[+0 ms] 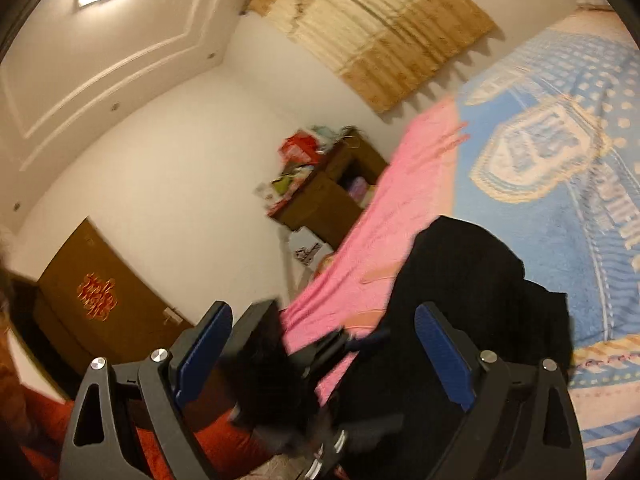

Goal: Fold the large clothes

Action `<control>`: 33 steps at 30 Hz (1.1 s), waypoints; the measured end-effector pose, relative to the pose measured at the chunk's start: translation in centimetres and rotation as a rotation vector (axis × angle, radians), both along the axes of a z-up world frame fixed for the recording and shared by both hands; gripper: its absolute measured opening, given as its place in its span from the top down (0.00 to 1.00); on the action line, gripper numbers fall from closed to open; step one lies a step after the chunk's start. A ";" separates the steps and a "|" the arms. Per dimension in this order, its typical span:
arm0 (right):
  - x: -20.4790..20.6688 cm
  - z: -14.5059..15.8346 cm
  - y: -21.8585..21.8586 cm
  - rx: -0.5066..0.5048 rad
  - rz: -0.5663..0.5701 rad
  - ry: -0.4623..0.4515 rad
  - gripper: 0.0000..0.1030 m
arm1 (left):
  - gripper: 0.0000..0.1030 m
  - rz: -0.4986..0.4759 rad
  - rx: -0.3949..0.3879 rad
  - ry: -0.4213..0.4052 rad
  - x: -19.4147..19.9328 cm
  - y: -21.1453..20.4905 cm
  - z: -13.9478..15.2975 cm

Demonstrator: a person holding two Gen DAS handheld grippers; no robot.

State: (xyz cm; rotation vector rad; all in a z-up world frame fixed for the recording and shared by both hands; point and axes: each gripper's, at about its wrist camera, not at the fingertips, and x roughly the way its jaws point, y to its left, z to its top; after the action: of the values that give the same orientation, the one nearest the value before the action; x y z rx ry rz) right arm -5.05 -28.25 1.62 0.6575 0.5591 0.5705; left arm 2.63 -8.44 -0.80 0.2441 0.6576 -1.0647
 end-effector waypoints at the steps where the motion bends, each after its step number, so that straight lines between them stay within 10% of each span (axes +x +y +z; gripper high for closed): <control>1: 0.5 -0.9 -0.1 -0.012 -0.008 0.014 0.10 | 0.00 -0.002 0.001 -0.012 -0.1 0.3 0.1; 6: 3.2 -7.4 0.9 -0.100 0.038 0.165 0.10 | 0.00 -0.099 -0.207 0.147 -0.1 8.3 2.9; 8: 3.7 -8.4 2.3 -0.318 -0.001 0.209 0.10 | 0.00 -0.003 -0.276 0.114 1.1 12.6 4.6; 10: 3.9 -9.6 2.2 -0.274 0.005 0.234 0.09 | 0.00 0.138 -0.255 0.097 3.7 14.7 5.1; 16: 3.2 -10.0 2.5 -0.229 -0.042 0.162 0.06 | 0.00 0.201 -0.054 0.523 12.7 10.3 -3.3; 19: 2.6 -9.9 2.4 -0.255 -0.048 0.153 0.06 | 0.00 0.137 -0.148 0.716 12.9 8.8 -7.1; 24: -1.4 -9.4 -4.5 0.047 -0.095 0.139 0.05 | 0.00 0.112 -0.138 0.652 11.4 7.8 -6.7; 28: -2.6 -15.5 -9.6 0.300 -0.125 0.296 0.02 | 0.00 0.115 -0.136 0.651 11.5 8.7 -7.0; 33: -1.4 -15.5 -7.4 0.252 -0.015 0.253 0.01 | 0.00 0.109 -0.097 0.613 11.5 7.9 -6.2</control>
State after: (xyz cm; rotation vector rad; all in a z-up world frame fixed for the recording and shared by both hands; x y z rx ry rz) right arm -6.44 -35.67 -13.88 0.9804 0.7245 0.5523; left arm 14.10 -0.55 -7.02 -0.2147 1.1490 -1.0647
